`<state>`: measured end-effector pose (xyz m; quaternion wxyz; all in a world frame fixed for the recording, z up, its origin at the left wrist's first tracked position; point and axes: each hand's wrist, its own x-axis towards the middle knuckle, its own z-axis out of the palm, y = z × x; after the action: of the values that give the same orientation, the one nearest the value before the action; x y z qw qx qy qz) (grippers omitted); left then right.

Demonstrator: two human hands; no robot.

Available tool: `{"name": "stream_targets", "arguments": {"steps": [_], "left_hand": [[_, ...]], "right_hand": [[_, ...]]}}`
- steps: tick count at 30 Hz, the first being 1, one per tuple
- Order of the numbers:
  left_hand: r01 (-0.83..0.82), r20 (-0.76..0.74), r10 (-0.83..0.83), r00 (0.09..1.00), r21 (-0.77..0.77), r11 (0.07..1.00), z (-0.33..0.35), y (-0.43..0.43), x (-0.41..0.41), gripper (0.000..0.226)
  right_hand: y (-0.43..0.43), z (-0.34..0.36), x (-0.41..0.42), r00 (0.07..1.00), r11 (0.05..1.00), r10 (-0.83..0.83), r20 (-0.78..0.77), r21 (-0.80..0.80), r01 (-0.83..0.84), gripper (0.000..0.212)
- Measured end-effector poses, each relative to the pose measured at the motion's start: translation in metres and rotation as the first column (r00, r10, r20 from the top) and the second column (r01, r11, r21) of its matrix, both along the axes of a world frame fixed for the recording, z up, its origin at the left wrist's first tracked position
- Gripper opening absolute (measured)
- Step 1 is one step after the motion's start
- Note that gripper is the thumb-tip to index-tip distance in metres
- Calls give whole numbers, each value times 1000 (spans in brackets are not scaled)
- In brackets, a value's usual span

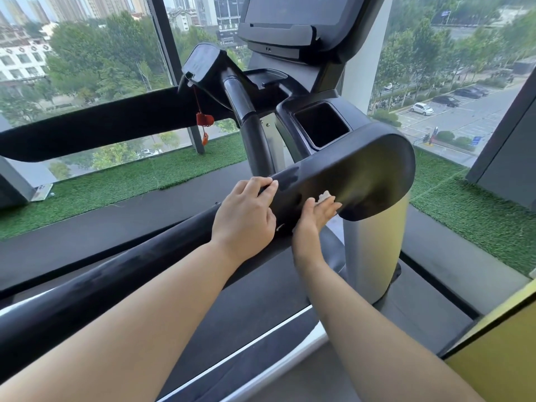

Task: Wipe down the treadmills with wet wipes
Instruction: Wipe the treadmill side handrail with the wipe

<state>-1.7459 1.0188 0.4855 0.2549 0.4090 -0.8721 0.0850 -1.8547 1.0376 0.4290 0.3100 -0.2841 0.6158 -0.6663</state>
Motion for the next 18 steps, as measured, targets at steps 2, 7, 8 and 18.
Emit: {"name": "stream_targets", "arguments": {"steps": [2,7,8,18], "left_hand": [[1,0,-1,1000,6,1000,0,1,-1,50],[0,7,0,1000,44,999,3,2,-1,51],[2,9,-3,1000,57,998,3,2,-1,52],[34,-54,-27,998,134,990,8,-1,2,44]], "right_hand": [[0,2,3,999,1000,17,-36,-6,-17,64],[15,-27,25,905,978,155,-396,-71,-198,70],[12,-27,18,895,976,168,-414,-58,-210,69],[18,-30,5,643,966,221,-733,76,-246,73]]}}
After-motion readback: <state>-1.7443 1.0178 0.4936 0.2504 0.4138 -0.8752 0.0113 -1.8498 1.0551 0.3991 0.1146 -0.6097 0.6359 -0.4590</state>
